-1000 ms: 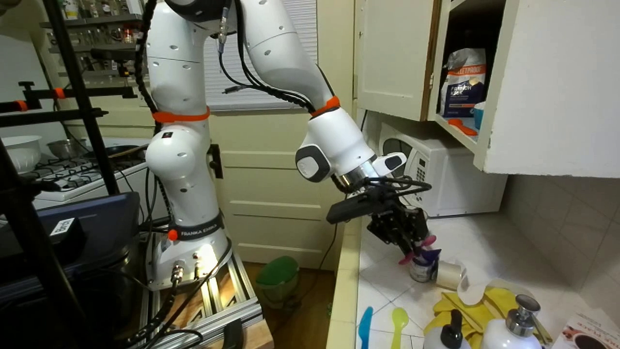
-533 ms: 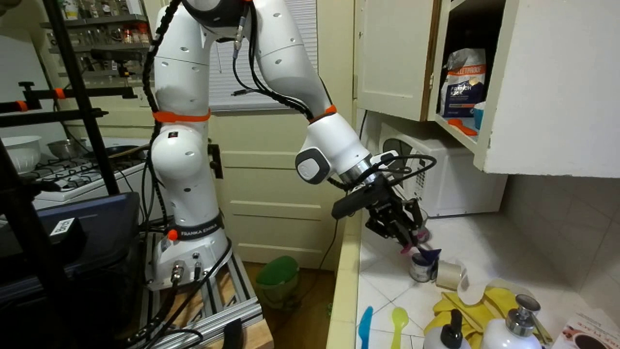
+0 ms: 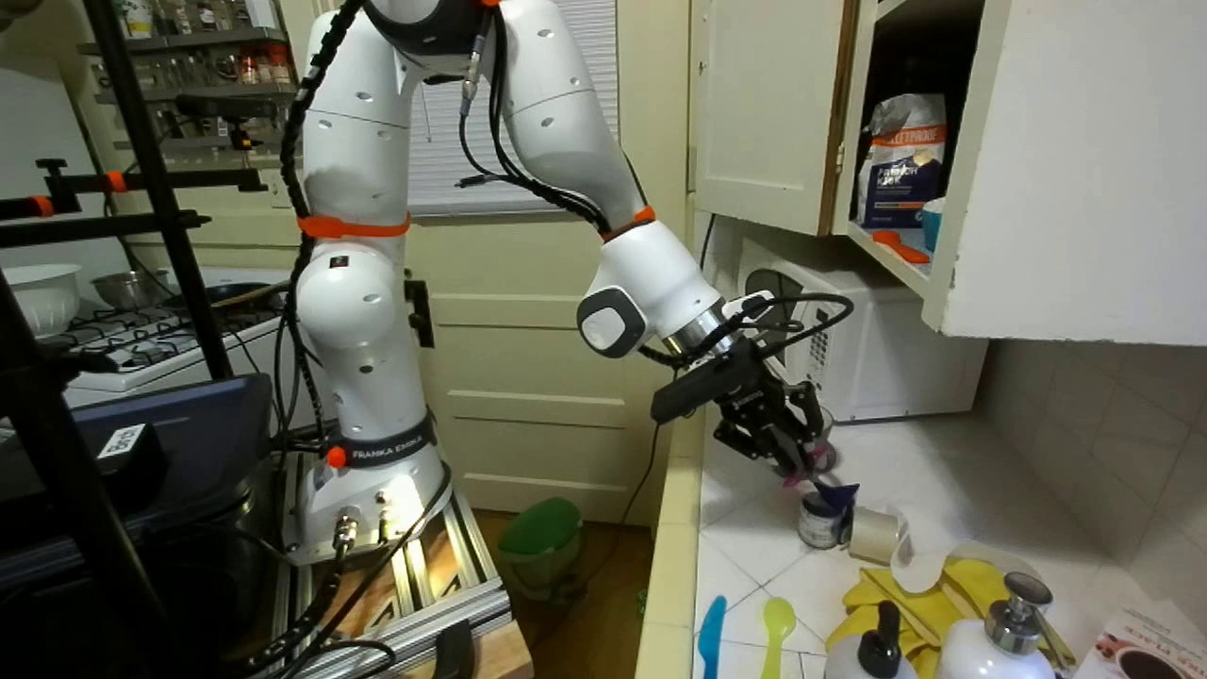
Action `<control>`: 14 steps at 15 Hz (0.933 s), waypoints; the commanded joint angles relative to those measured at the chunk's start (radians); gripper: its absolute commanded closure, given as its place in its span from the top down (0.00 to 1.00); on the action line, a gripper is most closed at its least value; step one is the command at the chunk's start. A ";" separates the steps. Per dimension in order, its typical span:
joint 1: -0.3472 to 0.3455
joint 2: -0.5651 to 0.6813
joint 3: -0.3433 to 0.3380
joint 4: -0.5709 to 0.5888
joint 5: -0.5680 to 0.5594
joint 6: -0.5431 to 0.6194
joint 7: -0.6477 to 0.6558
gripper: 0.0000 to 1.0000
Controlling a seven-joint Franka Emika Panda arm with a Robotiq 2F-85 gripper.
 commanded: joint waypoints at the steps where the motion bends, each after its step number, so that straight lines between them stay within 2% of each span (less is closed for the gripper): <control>1: 0.026 0.058 -0.004 0.035 0.003 0.050 -0.035 0.06; 7: 0.095 0.114 -0.024 0.077 0.008 0.106 -0.081 0.06; 14: 0.165 0.100 -0.028 0.026 -0.045 0.242 -0.117 0.06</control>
